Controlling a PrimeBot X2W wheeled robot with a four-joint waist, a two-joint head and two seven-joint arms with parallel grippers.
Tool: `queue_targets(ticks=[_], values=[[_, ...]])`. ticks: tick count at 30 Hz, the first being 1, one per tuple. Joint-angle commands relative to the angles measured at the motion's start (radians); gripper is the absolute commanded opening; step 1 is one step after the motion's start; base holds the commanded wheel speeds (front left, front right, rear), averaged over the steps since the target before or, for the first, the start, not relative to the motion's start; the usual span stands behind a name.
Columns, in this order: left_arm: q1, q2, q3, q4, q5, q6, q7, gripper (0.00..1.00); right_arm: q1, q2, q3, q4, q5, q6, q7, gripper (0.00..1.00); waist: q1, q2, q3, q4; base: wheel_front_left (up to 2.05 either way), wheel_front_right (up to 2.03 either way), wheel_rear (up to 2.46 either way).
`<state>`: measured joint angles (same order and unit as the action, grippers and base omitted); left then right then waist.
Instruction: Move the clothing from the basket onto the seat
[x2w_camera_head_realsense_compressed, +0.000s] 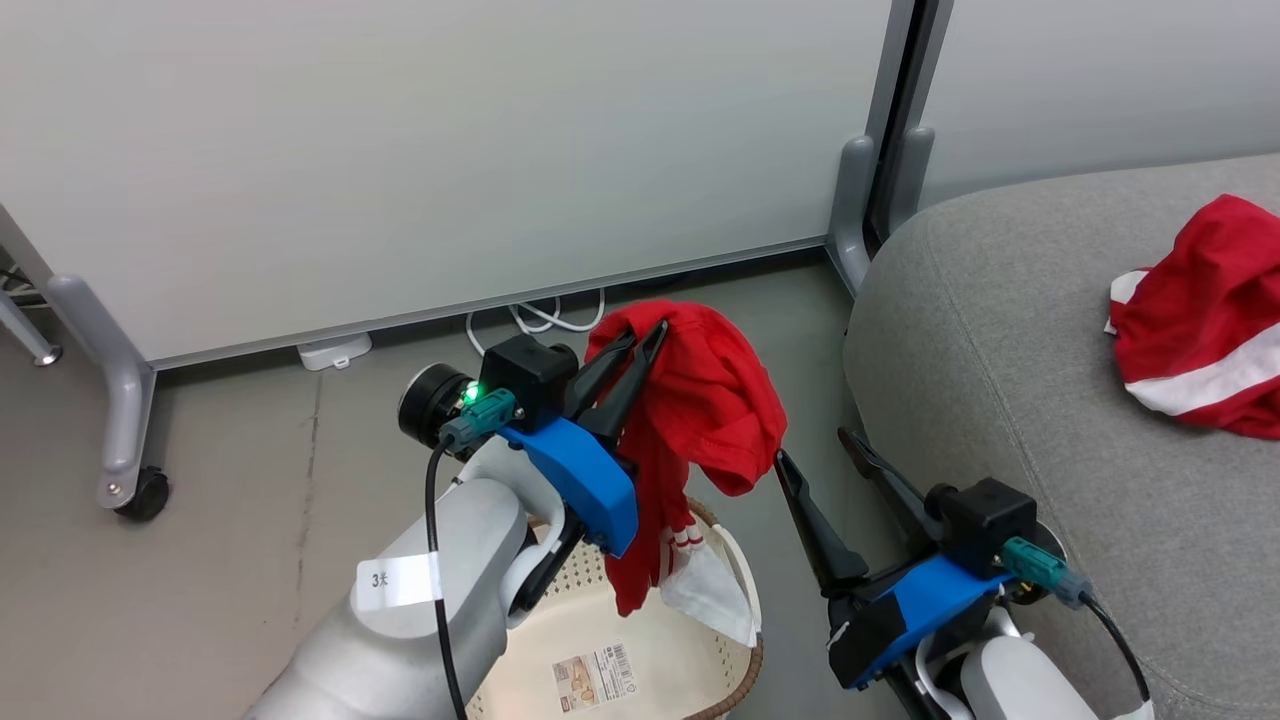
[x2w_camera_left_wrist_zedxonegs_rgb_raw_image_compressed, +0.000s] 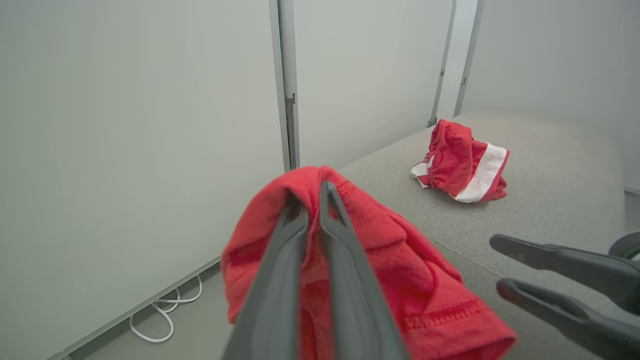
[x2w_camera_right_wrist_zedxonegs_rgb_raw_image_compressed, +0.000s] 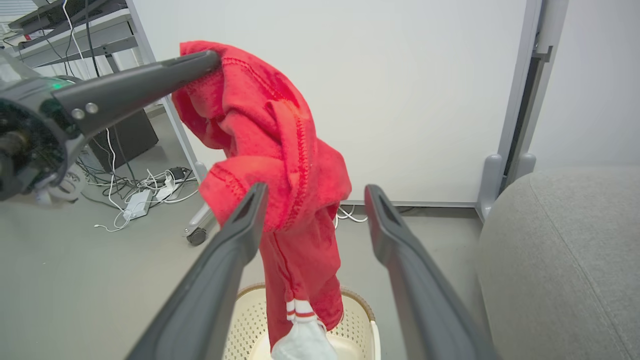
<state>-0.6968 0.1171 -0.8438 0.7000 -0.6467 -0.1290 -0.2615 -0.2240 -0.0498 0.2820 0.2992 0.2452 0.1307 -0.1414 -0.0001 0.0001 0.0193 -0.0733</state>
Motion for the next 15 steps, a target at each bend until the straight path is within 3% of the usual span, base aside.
queue_targets(ticks=[1,9,15], values=[[0.004,0.002,0.0,0.001,0.001,-0.002,-0.005,0.0,-0.014,-0.001,0.003,-0.004,0.005,0.0,0.003,1.0,0.0001,-0.0001,0.003,0.001,0.0,0.0,0.0],[-0.002,-0.004,-0.009,0.006,-0.001,-0.002,-0.005,0.0,-0.104,-0.001,0.05,0.019,0.012,0.0,0.047,1.0,0.0001,-0.0001,0.017,0.005,0.0,0.0,0.0],[-0.017,-0.009,-0.027,0.006,-0.01,-0.002,-0.005,0.0,-0.202,-0.001,0.095,0.115,0.016,0.0,0.099,1.0,0.0001,-0.0001,0.029,0.016,0.0,0.0,0.0]])
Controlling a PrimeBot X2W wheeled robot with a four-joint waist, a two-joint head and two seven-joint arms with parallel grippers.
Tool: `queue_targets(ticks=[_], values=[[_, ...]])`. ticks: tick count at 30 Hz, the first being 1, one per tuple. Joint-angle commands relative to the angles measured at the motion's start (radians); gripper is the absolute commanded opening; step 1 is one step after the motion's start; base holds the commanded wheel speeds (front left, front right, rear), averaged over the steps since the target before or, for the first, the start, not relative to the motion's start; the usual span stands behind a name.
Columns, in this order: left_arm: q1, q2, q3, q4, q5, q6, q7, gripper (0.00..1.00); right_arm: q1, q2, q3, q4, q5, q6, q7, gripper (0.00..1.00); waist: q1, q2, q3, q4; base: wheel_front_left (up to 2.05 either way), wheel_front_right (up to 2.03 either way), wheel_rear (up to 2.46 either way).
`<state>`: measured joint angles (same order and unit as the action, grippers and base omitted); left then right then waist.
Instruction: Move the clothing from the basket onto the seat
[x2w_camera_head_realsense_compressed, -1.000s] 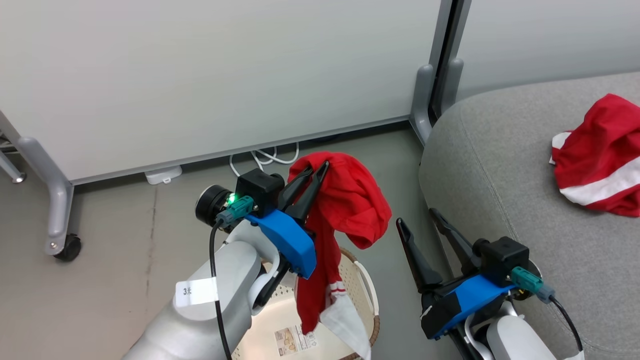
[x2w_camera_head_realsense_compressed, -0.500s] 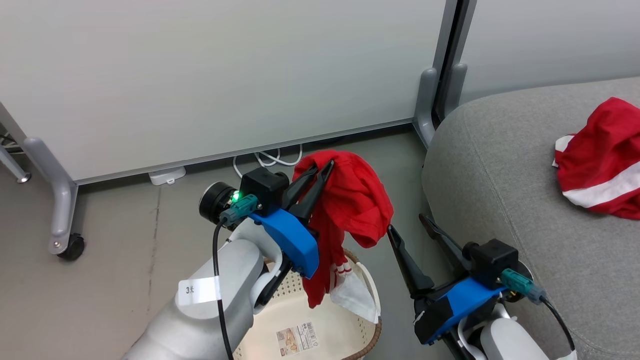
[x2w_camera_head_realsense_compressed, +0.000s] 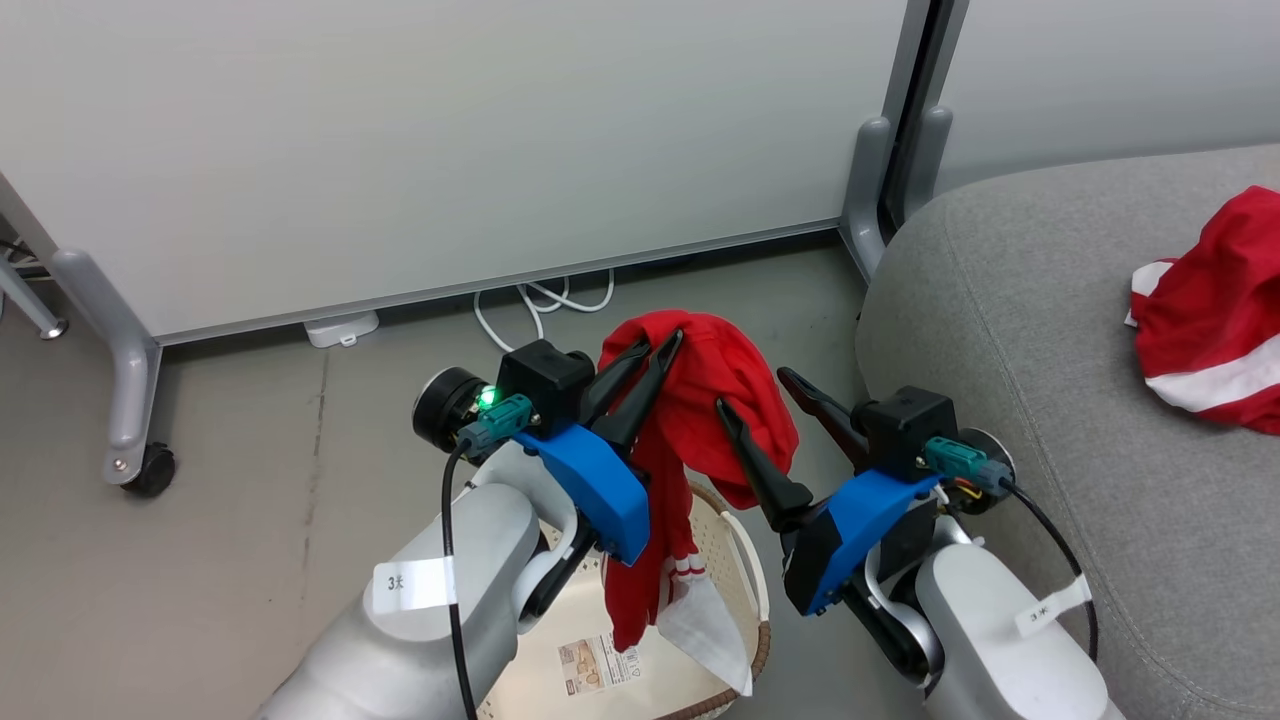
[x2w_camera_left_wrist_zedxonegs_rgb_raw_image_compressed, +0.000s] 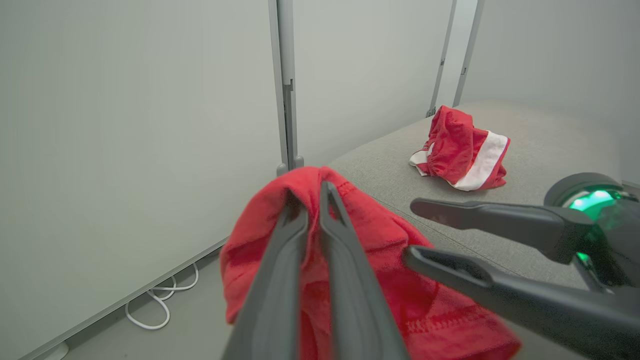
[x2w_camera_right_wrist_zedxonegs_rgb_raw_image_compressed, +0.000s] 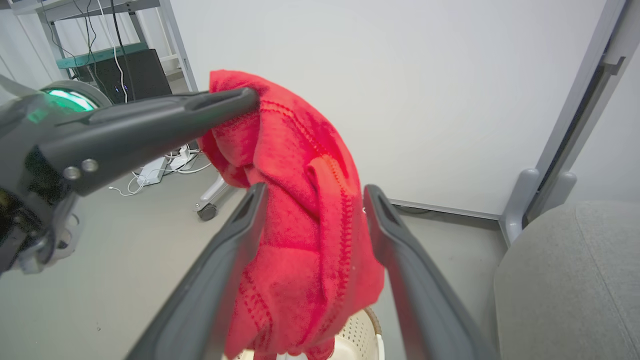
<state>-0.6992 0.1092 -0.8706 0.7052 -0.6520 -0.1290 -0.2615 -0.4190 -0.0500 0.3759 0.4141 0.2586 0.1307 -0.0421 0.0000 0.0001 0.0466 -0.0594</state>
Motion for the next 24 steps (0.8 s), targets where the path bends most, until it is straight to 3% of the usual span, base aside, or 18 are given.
queue_targets(ticks=[1,16,17,18,24], values=[[-0.018,-0.001,-0.003,0.0,-0.006,-0.002,-0.005,0.0,-0.024,-0.001,0.006,0.021,0.007,0.0,0.004,1.0,0.0,-0.0001,0.004,0.004,0.0,0.0,0.0],[-0.04,-0.012,-0.059,-0.011,-0.035,-0.002,-0.005,0.0,-0.185,-0.001,0.127,0.338,0.078,0.0,-0.012,1.0,0.0,-0.0001,0.001,0.03,0.0,0.0,0.0],[-0.039,-0.012,-0.062,-0.011,-0.038,-0.002,-0.005,0.0,-0.191,-0.001,0.138,0.353,0.087,0.0,-0.014,0.38,0.0,-0.0001,-0.002,0.03,0.0,0.0,0.0],[-0.039,-0.012,-0.065,-0.01,-0.04,-0.002,-0.005,0.0,-0.199,-0.001,0.148,0.365,0.097,0.0,-0.023,0.0,0.0,-0.0001,-0.004,0.031,0.0,0.0,0.0],[-0.031,-0.009,-0.073,-0.006,-0.049,-0.002,-0.005,0.0,-0.223,-0.001,0.193,0.426,0.151,0.0,-0.06,0.0,0.0,-0.0001,-0.017,0.029,0.0,0.0,0.0]])
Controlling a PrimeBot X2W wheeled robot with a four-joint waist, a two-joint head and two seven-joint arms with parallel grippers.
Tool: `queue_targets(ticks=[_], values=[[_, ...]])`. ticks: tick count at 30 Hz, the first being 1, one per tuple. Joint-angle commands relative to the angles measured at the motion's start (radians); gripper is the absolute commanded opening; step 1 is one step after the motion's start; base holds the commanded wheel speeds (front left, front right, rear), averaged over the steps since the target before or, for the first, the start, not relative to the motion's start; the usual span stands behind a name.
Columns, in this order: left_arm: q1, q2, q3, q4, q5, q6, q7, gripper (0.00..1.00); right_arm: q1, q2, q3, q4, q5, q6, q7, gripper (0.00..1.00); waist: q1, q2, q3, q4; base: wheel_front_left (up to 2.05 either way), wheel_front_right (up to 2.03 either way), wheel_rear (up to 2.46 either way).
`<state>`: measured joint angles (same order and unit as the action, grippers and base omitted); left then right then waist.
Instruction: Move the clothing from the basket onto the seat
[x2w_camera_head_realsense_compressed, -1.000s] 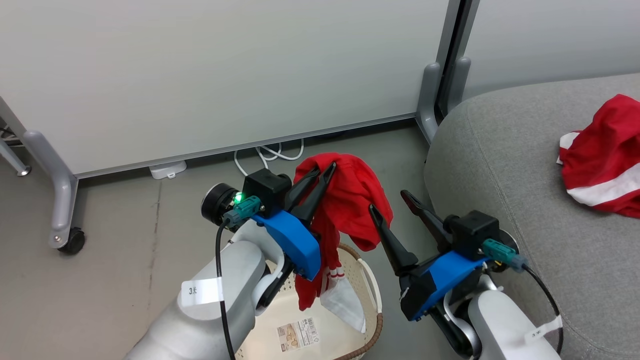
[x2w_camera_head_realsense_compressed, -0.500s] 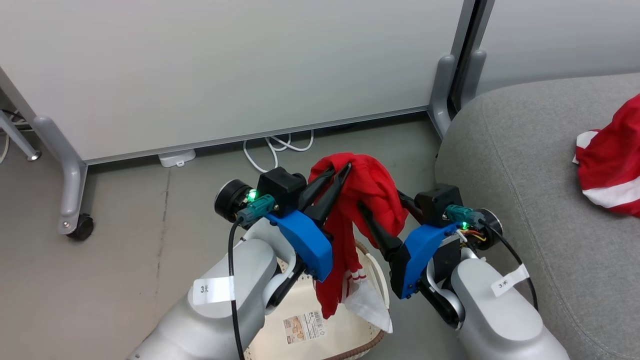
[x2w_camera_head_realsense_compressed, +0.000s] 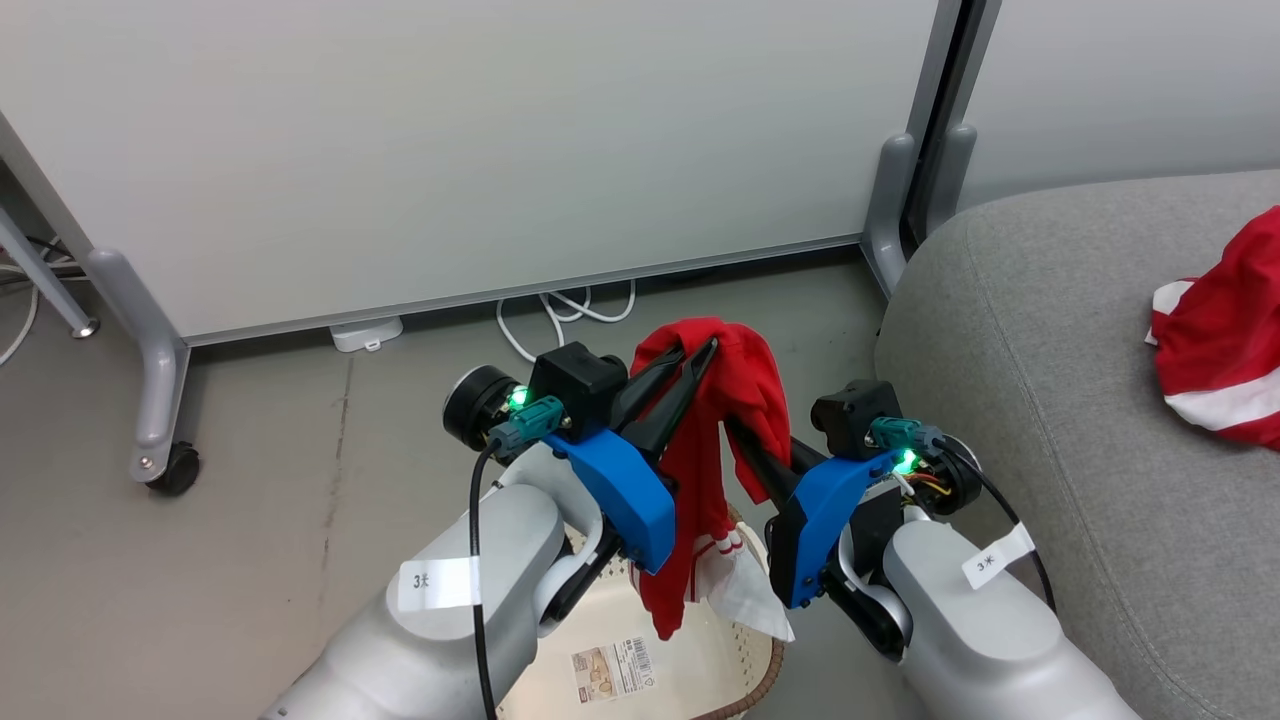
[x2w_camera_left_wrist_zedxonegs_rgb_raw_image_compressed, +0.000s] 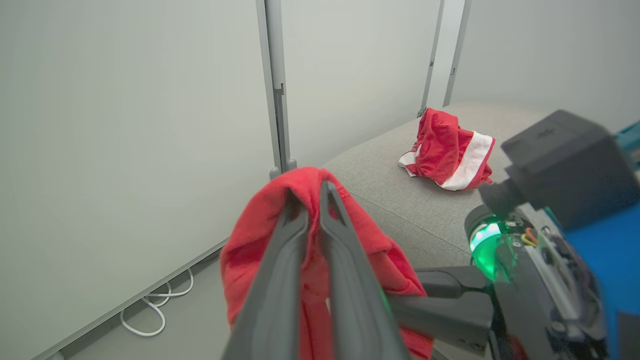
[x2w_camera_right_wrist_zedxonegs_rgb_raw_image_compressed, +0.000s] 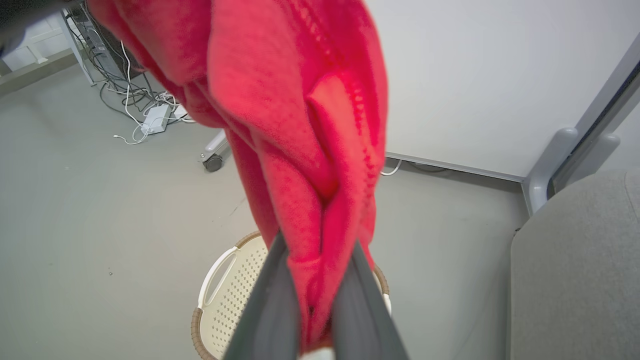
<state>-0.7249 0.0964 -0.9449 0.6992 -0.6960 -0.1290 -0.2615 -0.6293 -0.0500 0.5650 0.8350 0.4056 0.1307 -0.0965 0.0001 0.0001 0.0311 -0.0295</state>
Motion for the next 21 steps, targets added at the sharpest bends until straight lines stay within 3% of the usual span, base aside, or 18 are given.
queue_targets(ticks=[1,19,21], values=[[-0.005,0.005,0.001,0.0,-0.006,-0.002,-0.005,0.0,-0.016,-0.001,0.009,0.012,0.014,0.0,-0.012,0.0,-0.0001,-0.0001,-0.002,-0.002,0.0,0.0,0.0],[0.016,0.017,0.027,0.004,-0.006,-0.002,-0.005,0.0,-0.066,-0.001,0.094,0.086,0.121,0.0,-0.074,0.0,-0.0001,-0.0001,-0.009,-0.016,0.0,0.0,0.0],[0.027,0.022,0.034,0.001,0.003,-0.002,-0.005,0.19,-0.069,-0.001,0.102,0.089,0.131,0.0,-0.08,0.0,-0.0001,-0.0001,-0.008,-0.019,0.0,0.0,0.0]])
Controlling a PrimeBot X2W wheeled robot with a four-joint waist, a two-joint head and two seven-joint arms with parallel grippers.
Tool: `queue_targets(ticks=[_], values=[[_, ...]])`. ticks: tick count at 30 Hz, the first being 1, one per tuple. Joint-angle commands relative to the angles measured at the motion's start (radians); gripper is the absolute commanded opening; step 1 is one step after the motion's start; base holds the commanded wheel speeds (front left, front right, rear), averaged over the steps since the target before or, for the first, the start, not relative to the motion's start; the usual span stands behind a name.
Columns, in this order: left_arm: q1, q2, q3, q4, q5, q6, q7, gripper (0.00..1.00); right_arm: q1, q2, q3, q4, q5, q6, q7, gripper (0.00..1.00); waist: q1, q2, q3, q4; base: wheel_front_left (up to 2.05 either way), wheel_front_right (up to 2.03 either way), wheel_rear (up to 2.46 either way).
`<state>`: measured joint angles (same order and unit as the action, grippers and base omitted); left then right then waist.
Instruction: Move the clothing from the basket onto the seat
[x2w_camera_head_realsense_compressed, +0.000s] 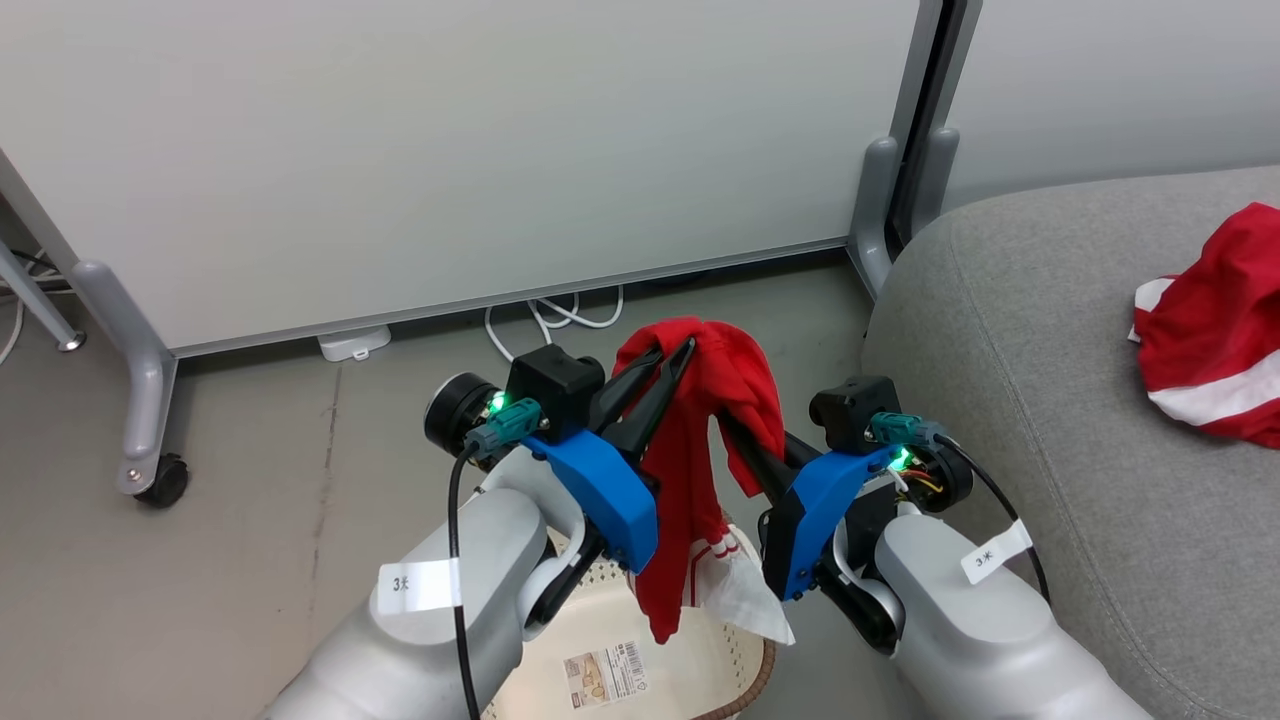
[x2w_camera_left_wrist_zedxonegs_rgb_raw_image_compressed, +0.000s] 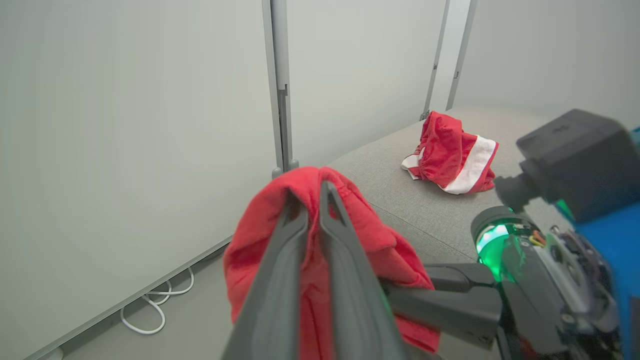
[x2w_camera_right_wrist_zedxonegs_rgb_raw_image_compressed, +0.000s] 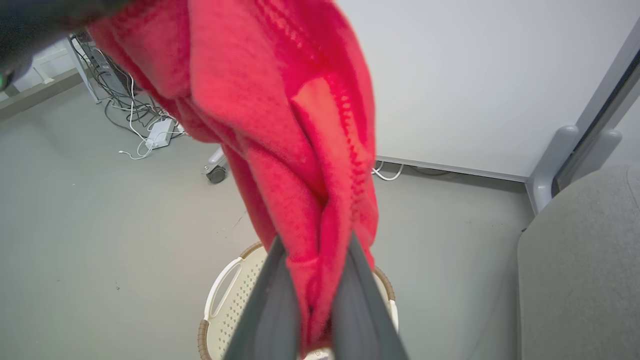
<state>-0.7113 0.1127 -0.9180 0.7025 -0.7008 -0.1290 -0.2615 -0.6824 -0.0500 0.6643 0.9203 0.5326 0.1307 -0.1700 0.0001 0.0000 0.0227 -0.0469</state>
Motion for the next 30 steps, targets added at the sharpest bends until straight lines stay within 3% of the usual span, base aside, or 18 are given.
queue_targets(ticks=[1,2,3,4,9,16,24,30], values=[[0.014,0.006,0.007,-0.003,0.007,-0.002,-0.005,0.19,-0.016,-0.001,0.003,0.004,0.004,0.0,-0.007,0.0,-0.0001,0.0,0.0,-0.001,0.0,0.0,0.0],[0.024,0.012,0.019,-0.018,0.019,-0.002,-0.005,0.68,-0.018,-0.001,0.011,0.002,0.019,0.0,-0.012,0.0,-0.0001,0.0,0.0,-0.006,0.0,0.0,0.0],[0.024,0.012,0.019,-0.018,0.019,-0.002,-0.005,0.68,-0.018,-0.001,0.011,0.002,0.019,0.0,-0.012,0.0,-0.0001,0.0,0.0,-0.006,0.0,0.0,0.0],[0.037,0.018,0.03,-0.038,0.023,-0.002,-0.005,1.0,-0.02,-0.001,0.016,0.0,0.027,0.0,-0.014,0.0,-0.0001,0.0,-0.001,-0.01,0.0,0.0,0.0],[0.154,0.071,0.111,-0.14,0.067,-0.002,-0.005,1.0,-0.032,-0.001,0.033,-0.004,0.054,0.0,-0.027,0.0,-0.0001,0.0,0.001,-0.021,0.0,0.0,0.0],[0.387,0.118,0.321,-0.3,0.162,0.016,-0.005,1.0,-0.046,-0.001,0.033,0.004,0.067,0.0,-0.048,0.0,-0.0001,0.0,0.009,-0.033,0.0,0.0,0.0],[0.583,0.094,0.544,-0.407,0.272,0.013,-0.005,1.0,-0.063,0.0,0.018,0.011,0.075,0.0,-0.063,0.0,-0.0001,0.0,0.021,-0.035,0.0,0.0,0.0],[0.631,0.064,0.612,-0.418,0.327,0.003,-0.005,1.0,-0.07,-0.001,0.009,0.014,0.072,0.0,-0.074,0.0,-0.0001,0.0,0.022,-0.036,0.0,0.0,0.0]])
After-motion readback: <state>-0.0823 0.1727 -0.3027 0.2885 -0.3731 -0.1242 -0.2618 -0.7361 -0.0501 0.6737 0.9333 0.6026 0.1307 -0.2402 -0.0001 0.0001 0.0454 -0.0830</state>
